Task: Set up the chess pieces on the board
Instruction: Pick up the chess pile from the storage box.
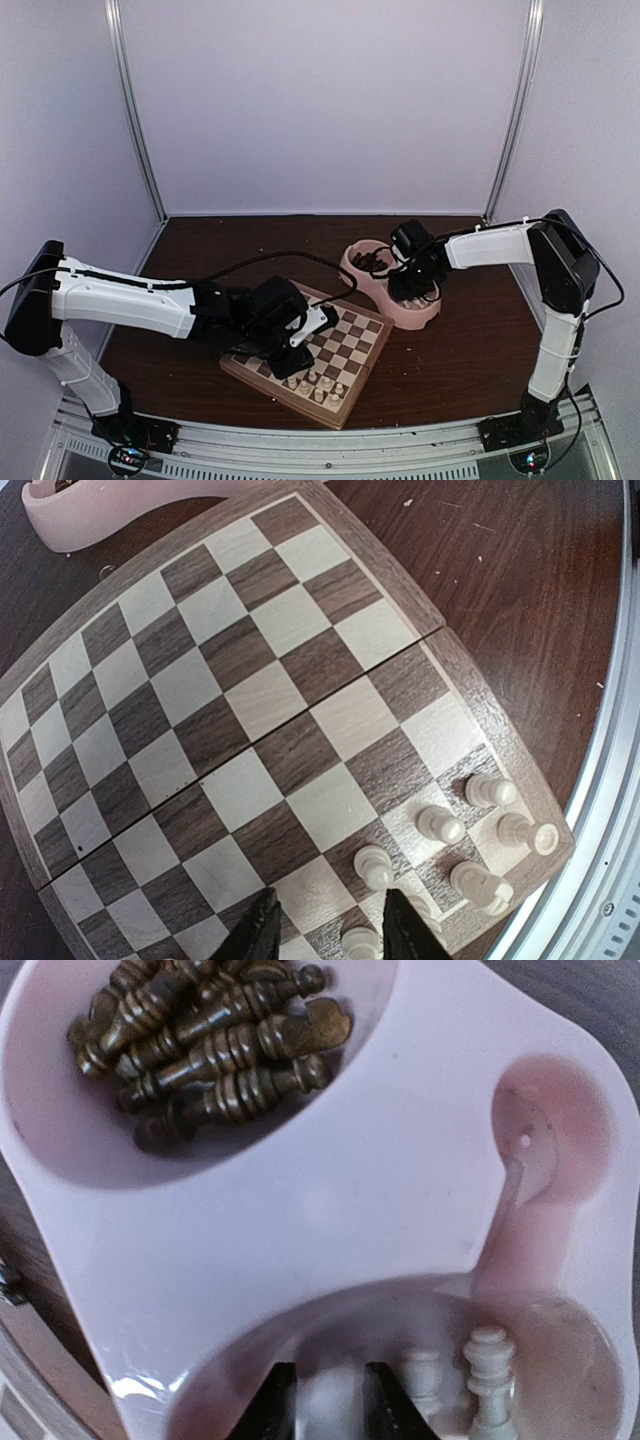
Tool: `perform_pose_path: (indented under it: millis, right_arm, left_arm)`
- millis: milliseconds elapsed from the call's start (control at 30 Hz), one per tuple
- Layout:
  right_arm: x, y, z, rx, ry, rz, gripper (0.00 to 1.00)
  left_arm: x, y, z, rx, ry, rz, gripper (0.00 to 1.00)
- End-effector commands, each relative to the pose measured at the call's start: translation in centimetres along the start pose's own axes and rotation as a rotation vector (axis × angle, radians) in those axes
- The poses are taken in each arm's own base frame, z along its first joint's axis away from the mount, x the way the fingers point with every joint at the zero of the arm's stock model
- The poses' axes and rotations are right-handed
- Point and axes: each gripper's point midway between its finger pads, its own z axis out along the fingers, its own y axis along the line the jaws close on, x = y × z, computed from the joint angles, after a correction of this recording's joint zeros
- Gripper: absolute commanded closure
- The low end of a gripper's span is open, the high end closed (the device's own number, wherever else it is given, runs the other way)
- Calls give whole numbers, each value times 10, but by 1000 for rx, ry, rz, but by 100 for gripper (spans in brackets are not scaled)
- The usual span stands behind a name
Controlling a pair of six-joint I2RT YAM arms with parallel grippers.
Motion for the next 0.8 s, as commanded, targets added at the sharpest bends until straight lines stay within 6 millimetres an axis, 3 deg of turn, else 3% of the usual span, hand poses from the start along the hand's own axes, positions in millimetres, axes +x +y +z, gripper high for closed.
perform_pose_path:
  millis: [0, 233, 400, 767]
  right_arm:
    - [11, 2, 4, -15, 43, 2, 80]
    - [-9, 2, -37, -59, -115, 19, 83]
    - [-15, 1, -55, -83, -185, 26, 83]
    - [-20, 6, -69, -129, -239, 24, 84]
  left_arm:
    - [-10, 0, -8, -9, -56, -8, 63]
    - [-10, 0, -8, -12, -57, -10, 63]
    - [-11, 1, -8, -15, -58, -10, 64]
    - [-11, 2, -8, -19, -60, -12, 63]
